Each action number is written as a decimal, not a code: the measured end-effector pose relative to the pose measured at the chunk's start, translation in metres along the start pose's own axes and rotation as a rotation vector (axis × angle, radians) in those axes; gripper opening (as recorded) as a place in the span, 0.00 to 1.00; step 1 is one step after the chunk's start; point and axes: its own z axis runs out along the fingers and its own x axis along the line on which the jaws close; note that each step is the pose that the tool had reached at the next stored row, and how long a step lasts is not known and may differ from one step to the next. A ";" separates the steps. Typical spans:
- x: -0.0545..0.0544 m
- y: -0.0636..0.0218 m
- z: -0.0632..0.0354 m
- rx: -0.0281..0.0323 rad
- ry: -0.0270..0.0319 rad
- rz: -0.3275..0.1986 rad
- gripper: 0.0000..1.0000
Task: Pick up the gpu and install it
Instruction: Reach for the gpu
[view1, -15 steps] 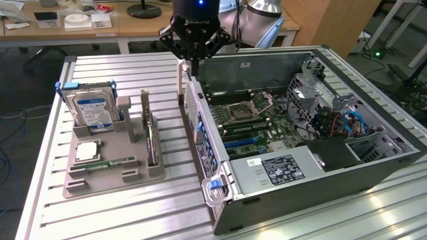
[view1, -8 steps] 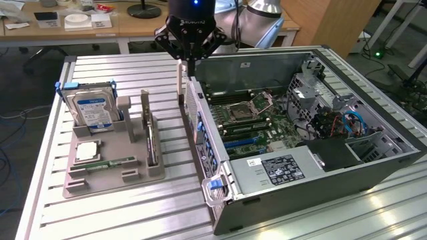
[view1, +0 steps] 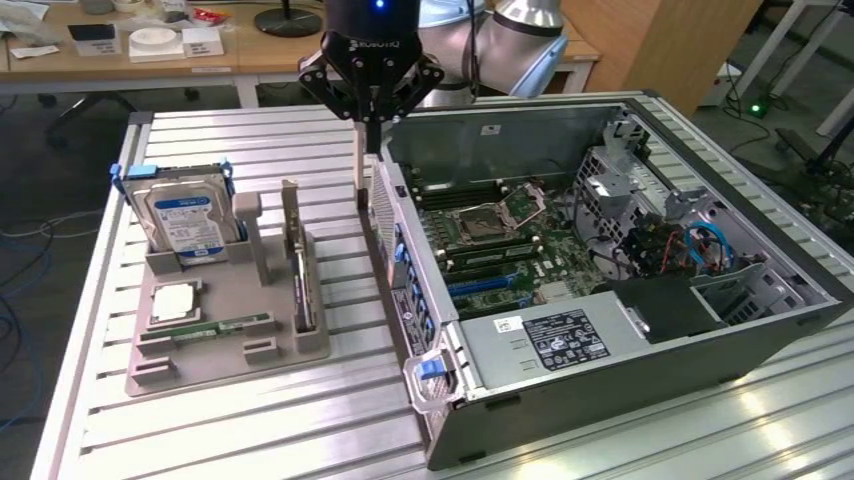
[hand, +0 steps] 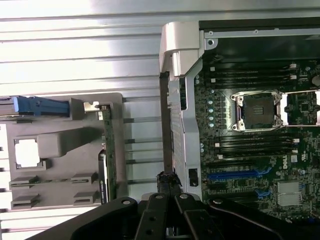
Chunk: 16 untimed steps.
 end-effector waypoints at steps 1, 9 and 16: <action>0.001 -0.0001 0.0000 0.0000 0.0000 0.000 0.11; 0.012 -0.0009 -0.0003 -0.0001 0.0000 0.000 0.11; 0.022 -0.0016 -0.0005 -0.0001 0.0000 0.000 0.11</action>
